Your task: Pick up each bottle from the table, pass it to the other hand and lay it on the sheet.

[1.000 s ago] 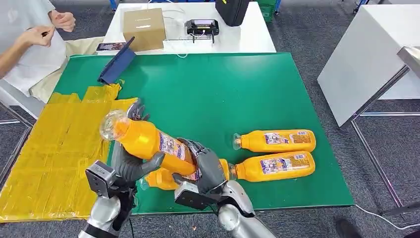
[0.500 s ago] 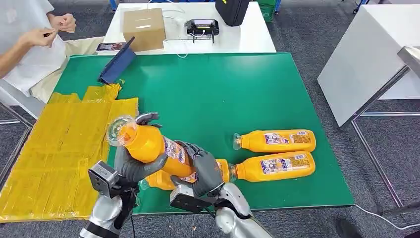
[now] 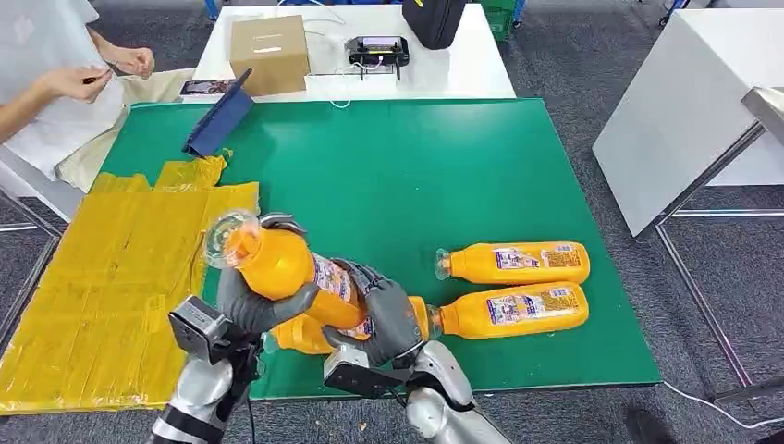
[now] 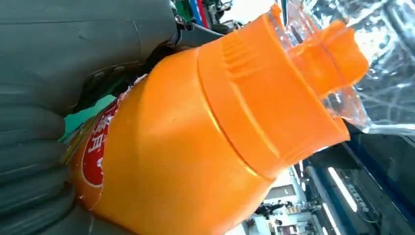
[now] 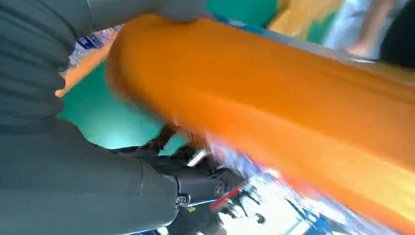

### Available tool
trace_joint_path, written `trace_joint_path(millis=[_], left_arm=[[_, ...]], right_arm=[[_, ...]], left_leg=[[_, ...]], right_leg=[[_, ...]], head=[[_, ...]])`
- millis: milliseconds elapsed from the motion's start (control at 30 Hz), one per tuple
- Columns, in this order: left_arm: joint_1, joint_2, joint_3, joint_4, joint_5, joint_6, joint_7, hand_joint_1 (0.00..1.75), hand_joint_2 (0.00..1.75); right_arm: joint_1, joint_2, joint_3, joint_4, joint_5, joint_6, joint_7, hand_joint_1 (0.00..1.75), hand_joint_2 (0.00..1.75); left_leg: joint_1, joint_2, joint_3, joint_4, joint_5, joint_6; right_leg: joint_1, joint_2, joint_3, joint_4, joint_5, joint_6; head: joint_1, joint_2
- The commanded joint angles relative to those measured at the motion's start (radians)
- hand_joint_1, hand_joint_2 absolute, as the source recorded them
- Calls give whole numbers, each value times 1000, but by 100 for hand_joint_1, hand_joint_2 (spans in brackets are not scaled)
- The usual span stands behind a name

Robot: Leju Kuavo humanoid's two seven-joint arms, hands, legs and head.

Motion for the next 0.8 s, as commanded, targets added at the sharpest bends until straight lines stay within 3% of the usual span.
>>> trace_joint_path(millis=[33,67,233,500,633,800], left_arm=[[-199,56,15,165,-568,351,155,175,175],[-212,59,23,170,-568,345,157,175,175],[-355,99,60,337,-1075,389,408,175,175],[-362,95,62,356,-1077,393,406,175,175],[-430,118,41,462,-1318,309,547,175,175],[-636,139,-201,844,-1410,184,780,175,175]], right_arm=[[29,-65,-17,-235,57,-72,13,0,175],[34,-69,-19,-250,61,-68,21,0,175],[42,-86,-33,-323,117,-61,52,0,175],[42,-84,-33,-323,120,-58,54,0,175],[33,-78,-30,-327,126,-41,60,0,175],[24,-91,-5,-404,129,-10,54,0,175]], left_leg=[[2,-4,3,0,-1,-2],[1,-4,1,1,0,-1],[3,-3,4,1,-1,-2],[1,-2,3,0,0,-1],[2,-2,4,1,-1,-2],[2,-6,2,2,1,-2]], right_leg=[[1,1,4,0,-2,-2],[1,-1,1,0,-1,-1],[2,2,5,1,-2,-2],[1,2,4,-1,0,-1],[1,2,4,0,-1,-2],[2,-2,4,1,-1,-2]], head=[[-2,0],[-1,0],[-1,0],[0,0],[-1,0],[-1,0]])
